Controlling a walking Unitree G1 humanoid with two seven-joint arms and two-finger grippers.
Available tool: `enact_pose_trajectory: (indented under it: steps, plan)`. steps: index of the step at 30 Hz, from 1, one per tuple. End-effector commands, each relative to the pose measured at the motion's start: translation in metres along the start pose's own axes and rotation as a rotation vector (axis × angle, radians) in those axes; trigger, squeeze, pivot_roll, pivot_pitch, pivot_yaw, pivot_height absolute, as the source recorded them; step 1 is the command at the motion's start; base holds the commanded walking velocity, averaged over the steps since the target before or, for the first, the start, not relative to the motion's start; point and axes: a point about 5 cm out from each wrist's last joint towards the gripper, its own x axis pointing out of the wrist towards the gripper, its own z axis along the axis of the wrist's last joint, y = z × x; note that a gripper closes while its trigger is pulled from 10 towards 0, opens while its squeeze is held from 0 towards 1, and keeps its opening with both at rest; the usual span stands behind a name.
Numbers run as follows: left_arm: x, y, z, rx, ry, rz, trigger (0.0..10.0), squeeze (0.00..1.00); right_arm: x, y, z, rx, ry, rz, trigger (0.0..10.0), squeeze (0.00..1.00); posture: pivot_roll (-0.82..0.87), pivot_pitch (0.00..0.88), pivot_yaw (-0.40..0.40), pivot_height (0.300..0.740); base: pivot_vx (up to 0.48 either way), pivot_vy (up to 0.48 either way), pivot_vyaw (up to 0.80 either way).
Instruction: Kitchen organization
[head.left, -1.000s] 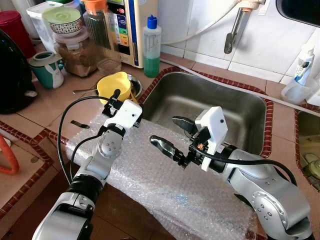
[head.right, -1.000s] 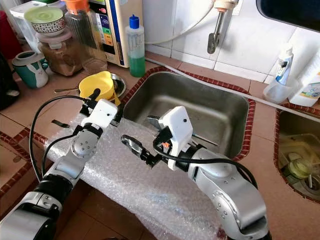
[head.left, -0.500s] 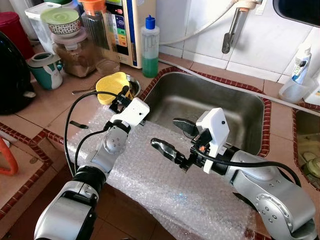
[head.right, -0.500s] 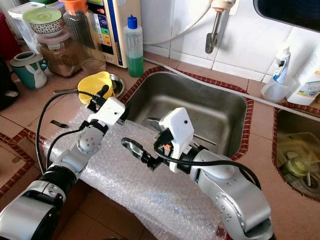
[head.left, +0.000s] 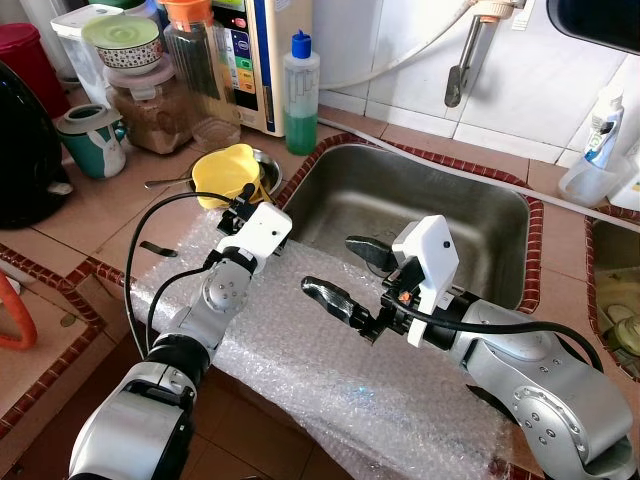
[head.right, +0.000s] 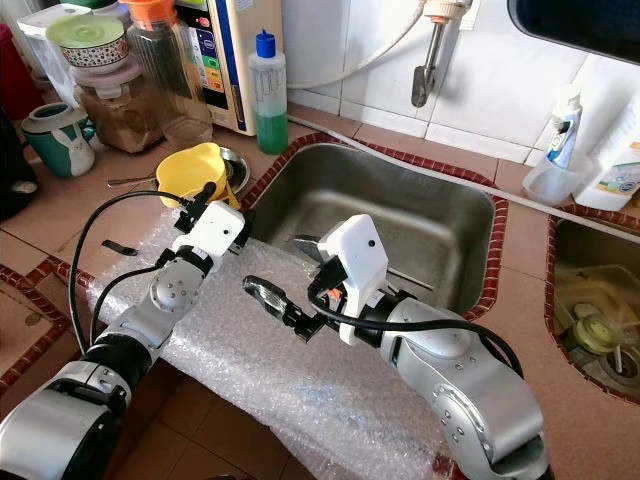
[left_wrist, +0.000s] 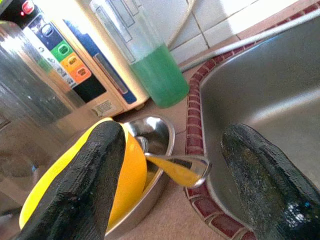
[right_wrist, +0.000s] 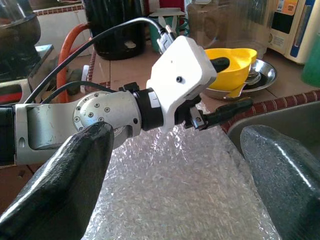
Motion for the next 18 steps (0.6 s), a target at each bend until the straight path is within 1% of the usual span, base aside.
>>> enact_pose_trajectory:
  steps: [1, 18]
  plan:
    - [0.0005, -0.0010, -0.0006, -0.002, 0.004, -0.009, 0.0, 0.00, -0.0008, 0.0048, 0.0046, -0.024, -0.010, 0.013, 10.0, 0.00, -0.11, 0.097, 0.019, 0.740, 0.000, 0.000, 0.00]
    - [-0.0015, 0.0016, -0.0050, 0.005, 0.014, 0.002, 0.0, 0.00, 0.0015, 0.0067, 0.0031, -0.036, -0.004, 0.019, 10.0, 0.00, -0.10, 0.101, 0.019, 0.740, 0.000, 0.000, 0.00]
